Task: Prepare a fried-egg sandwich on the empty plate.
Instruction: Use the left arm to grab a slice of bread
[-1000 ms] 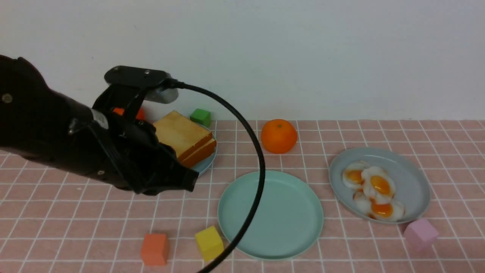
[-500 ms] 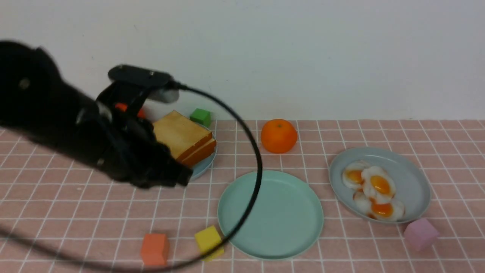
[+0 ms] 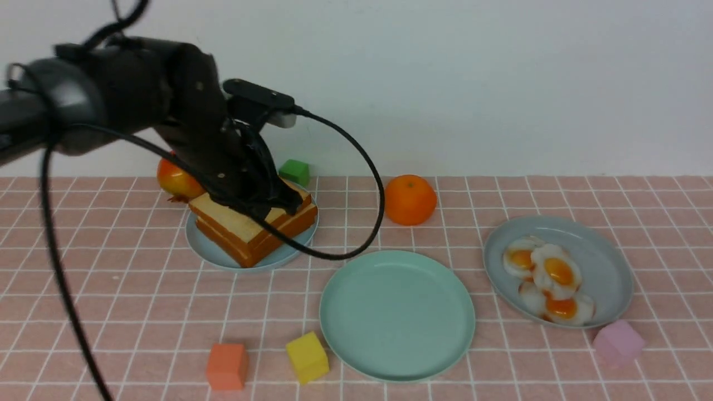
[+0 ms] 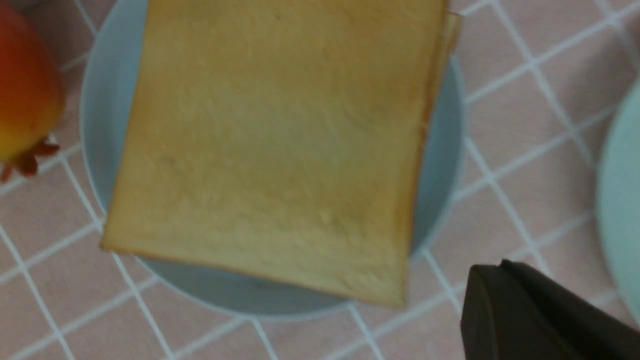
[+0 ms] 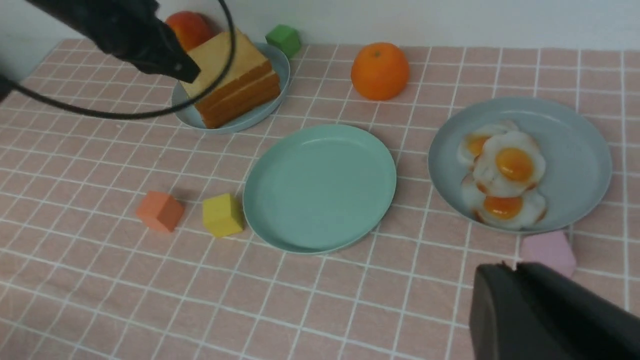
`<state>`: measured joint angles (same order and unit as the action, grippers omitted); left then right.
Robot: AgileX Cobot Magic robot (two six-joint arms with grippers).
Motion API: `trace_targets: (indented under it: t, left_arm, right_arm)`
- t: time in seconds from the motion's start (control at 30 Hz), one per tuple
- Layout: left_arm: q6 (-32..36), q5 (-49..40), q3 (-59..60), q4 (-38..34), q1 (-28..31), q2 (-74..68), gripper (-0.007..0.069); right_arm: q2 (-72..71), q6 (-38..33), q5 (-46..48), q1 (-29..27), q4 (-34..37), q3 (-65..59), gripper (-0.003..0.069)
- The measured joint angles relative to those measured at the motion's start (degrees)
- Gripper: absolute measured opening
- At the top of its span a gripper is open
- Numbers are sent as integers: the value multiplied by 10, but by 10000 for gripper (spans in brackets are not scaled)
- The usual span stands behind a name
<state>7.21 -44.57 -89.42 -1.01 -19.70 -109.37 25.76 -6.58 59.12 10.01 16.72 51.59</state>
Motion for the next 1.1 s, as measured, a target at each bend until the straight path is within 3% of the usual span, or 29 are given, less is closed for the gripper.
trace_targets:
  t: [0.07,0.1,0.17,0.33,1.1]
  left_arm:
    - [0,7,-8,13,0,-19,149]
    - [0,9,-8,13,0,-21,149]
    - [0,31,-9,24,0,-41,275]
    - [0,73,-9,56,0,-51,367]
    - [2,100,-13,75,-1,-77,363]
  right_arm:
    - [1,-2,1,0,0,0,78]
    - [1,-3,1,0,0,0,78]
    - [1,-5,1,0,0,0,79]
    - [1,-6,0,0,0,0,82]
    - [2,-7,0,0,0,0,92]
